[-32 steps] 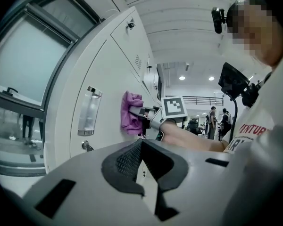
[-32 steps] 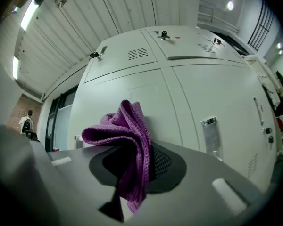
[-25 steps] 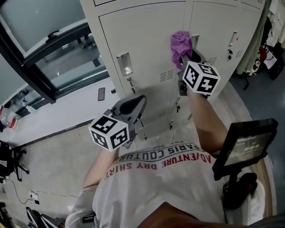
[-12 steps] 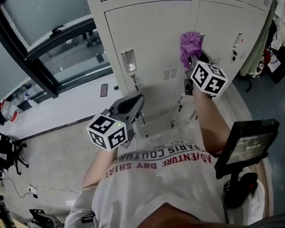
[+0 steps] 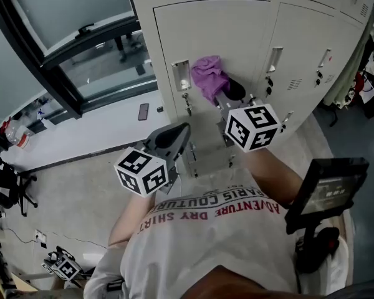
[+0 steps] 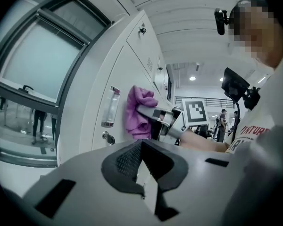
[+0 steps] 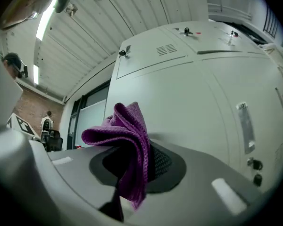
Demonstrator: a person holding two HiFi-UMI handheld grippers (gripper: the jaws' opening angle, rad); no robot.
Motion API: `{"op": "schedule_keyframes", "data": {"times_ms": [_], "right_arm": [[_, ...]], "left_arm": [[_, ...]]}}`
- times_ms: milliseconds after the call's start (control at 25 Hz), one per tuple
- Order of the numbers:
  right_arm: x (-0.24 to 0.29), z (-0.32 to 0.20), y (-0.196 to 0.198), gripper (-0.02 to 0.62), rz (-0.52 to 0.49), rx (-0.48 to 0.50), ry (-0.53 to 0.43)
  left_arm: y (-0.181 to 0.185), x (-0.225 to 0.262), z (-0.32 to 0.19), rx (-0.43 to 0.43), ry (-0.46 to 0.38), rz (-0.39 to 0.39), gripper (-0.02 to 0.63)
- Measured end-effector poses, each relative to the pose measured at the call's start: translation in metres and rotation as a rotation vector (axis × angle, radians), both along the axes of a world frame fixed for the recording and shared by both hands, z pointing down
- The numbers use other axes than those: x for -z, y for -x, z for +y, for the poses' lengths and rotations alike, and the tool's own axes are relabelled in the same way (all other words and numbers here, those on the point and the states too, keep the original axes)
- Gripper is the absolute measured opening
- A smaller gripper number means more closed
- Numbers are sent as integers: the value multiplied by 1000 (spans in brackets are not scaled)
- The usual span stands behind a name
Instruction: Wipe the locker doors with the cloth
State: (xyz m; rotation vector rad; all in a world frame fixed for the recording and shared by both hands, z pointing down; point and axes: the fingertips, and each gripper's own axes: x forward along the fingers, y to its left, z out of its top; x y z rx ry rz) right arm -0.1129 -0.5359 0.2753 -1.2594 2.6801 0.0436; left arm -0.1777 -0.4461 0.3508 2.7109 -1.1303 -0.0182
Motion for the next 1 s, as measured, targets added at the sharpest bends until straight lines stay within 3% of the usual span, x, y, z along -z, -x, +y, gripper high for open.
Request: {"op": "schedule_keyframes", "data": {"times_ms": [160, 400, 760, 1000], "right_arm": [[-34, 6, 34, 71, 42, 58, 41], [-66, -7, 52, 71, 102, 61, 77], [-72, -17, 52, 71, 103, 35, 80], [-72, -26, 23, 71, 74, -14, 101]], "left_arm": [[8, -1, 0, 12, 0, 5, 2], [13, -3, -2, 26, 7, 10, 2], [14, -2, -3, 22, 14, 2, 2], [8, -3, -2, 16, 23, 0, 2]]}}
